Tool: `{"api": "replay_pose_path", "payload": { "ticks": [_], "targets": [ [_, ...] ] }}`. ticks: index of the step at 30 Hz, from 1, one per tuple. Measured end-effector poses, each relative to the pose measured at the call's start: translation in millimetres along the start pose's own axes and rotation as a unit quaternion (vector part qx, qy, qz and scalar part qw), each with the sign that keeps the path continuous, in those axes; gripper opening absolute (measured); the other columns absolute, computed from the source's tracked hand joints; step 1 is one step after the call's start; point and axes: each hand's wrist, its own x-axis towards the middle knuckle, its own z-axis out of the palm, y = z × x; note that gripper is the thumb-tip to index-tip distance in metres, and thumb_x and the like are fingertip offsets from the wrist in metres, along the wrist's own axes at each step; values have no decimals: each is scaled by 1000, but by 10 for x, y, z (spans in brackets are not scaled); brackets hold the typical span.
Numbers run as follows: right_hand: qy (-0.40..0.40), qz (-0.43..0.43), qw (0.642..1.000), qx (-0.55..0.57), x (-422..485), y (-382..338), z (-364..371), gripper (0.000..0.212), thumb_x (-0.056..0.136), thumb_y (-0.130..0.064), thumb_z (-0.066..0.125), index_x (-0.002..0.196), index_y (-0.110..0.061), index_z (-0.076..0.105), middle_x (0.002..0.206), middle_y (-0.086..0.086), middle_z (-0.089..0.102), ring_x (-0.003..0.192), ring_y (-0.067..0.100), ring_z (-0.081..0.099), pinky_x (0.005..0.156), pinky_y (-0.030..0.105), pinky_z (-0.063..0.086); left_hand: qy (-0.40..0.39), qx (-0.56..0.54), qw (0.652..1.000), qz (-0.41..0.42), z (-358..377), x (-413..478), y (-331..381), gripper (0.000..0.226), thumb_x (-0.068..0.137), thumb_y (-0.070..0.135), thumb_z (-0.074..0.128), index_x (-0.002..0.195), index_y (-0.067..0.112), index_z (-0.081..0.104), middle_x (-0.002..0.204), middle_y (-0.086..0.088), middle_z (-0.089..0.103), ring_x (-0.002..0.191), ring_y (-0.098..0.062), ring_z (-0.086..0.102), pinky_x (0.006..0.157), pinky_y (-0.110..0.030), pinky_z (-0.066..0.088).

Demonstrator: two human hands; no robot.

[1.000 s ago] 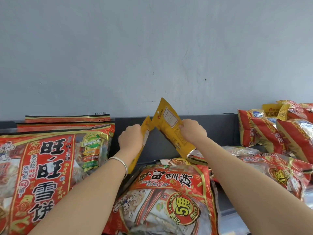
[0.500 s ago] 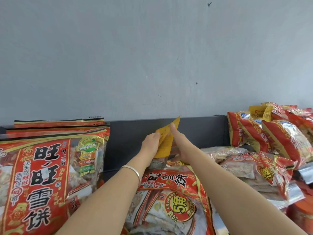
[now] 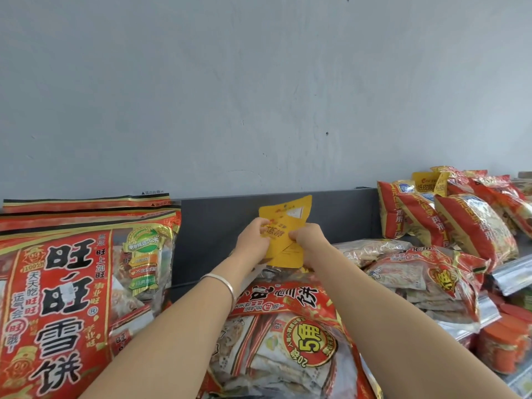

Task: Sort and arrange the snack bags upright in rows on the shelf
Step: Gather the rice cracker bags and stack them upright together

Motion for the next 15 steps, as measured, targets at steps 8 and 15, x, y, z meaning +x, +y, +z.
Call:
{"api": "replay_pose_path", "payload": {
  "ticks": [8, 15],
  "targets": [
    [39, -64, 988, 134, -120, -89, -639, 12, 94, -8, 52, 102, -13, 60, 100, 13, 69, 95, 34, 67, 85, 52, 55, 38, 100, 994, -21, 7, 129, 253, 78, 81, 51, 60, 146, 26, 23, 143, -7, 39, 130, -32, 39, 104, -50, 31],
    [146, -106, 973, 144, -123, -104, -1652, 18, 96, -20, 55, 112, -13, 61, 109, 11, 67, 98, 31, 63, 87, 47, 53, -100, -118, 988, 13, 543, 96, 956, 41, 78, 37, 74, 106, 10, 60, 104, -8, 67, 90, -21, 64, 77, -32, 52]
  ]
}}
